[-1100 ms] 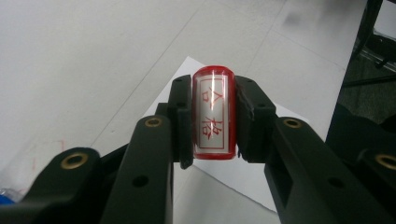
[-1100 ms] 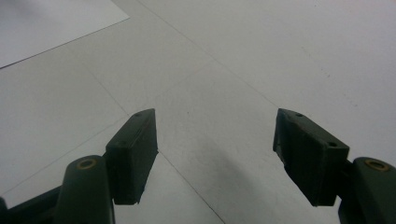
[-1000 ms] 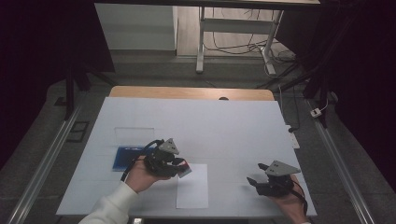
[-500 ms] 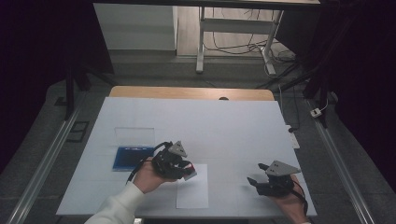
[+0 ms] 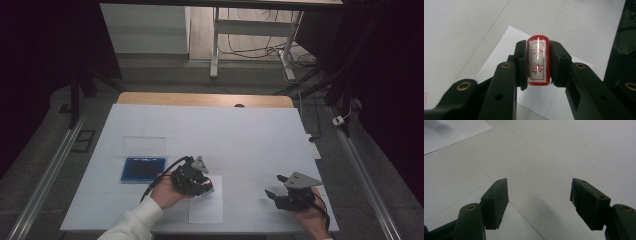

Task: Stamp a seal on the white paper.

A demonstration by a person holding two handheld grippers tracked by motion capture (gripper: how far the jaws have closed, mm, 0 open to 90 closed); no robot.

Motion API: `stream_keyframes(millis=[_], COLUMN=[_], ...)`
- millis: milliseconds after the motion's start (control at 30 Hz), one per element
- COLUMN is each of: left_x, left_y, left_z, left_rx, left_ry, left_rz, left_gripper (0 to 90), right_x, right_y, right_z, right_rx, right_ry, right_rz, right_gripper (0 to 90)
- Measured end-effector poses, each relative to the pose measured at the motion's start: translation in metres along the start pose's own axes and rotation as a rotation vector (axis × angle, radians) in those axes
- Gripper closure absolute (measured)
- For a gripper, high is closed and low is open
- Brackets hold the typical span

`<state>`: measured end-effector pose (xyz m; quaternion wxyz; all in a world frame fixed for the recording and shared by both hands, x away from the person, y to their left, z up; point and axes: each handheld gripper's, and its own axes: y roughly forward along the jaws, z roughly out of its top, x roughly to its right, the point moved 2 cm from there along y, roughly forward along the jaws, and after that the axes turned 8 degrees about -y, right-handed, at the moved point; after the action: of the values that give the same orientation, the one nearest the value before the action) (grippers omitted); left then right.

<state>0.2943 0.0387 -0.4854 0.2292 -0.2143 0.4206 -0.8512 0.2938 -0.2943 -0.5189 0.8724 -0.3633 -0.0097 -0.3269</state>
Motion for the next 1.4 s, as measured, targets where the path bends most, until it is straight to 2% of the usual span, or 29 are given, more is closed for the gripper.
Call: stream_keyframes(millis=[200, 567, 1400], left_x=[0.0, 0.002, 0.004], left_y=[0.008, 0.018, 0.023], left_z=[0.0, -0.001, -0.001], left_rx=[-0.023, -0.047, -0.083], left_ry=[0.01, 0.015, 0.02], left_rz=[0.025, 0.029, 0.037], left_gripper=[70.0, 69.9, 70.2], right_x=[0.001, 0.001, 0.002], right_y=[-0.001, -0.001, -0.003], right_z=[0.0, 0.0, 0.001], right_rx=[-0.002, -0.003, 0.005], right_ry=[-0.004, -0.004, -0.003], right_rz=[0.001, -0.002, -0.006], right_gripper=[30.3, 30.3, 30.5])
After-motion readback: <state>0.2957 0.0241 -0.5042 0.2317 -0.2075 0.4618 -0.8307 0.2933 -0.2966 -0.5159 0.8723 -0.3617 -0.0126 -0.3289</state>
